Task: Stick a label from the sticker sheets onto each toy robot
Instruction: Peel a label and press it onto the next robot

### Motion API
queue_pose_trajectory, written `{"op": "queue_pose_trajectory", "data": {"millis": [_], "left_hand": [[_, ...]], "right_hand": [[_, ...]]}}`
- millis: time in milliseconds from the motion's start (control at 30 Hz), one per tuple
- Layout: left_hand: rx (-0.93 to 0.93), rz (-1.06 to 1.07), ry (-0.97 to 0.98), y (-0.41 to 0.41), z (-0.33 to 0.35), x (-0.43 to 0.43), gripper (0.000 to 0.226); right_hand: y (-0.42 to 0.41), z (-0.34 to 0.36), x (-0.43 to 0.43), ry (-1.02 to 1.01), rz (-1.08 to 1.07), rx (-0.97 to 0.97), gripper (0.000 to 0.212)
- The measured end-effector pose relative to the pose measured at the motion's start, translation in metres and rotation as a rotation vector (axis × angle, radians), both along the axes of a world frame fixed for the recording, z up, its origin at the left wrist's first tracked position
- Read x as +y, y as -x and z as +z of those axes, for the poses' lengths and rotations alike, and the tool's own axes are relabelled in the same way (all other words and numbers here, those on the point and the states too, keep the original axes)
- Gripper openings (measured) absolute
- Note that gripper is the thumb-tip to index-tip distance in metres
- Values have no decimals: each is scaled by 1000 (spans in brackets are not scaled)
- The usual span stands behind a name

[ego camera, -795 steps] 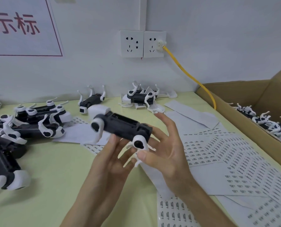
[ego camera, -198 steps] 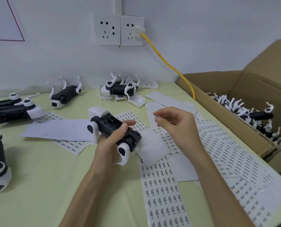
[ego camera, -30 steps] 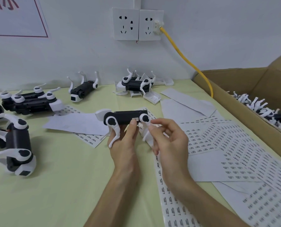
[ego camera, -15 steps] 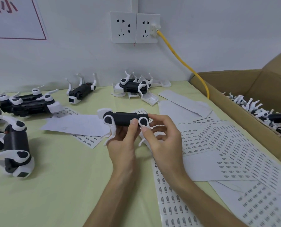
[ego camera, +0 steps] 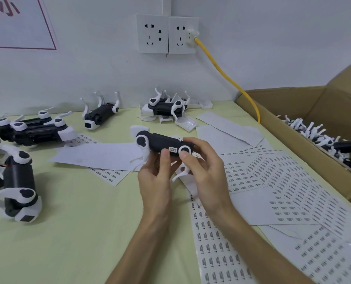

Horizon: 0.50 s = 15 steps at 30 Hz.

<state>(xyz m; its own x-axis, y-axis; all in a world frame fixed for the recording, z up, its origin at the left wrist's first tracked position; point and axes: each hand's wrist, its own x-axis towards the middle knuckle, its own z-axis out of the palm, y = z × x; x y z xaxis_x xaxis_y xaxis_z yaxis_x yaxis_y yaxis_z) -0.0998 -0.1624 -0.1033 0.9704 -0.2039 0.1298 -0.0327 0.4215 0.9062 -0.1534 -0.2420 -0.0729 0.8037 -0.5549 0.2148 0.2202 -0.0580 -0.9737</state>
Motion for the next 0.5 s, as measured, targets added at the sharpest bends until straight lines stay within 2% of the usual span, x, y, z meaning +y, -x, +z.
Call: {"op": "queue_pose_trajectory", "data": {"millis": [200,367,500], "left_hand": [[32,-12,-3,-4,-4,2,28],[101,-10,37,-5,-5,4,37],[149,-19,57,-5,-4,5,25]], "right_hand": [[0,-1,-3,-6,30,14,36],[-3,-5,-3,14,56,16,37],[-4,-4,-6,39,83,9,35]]}}
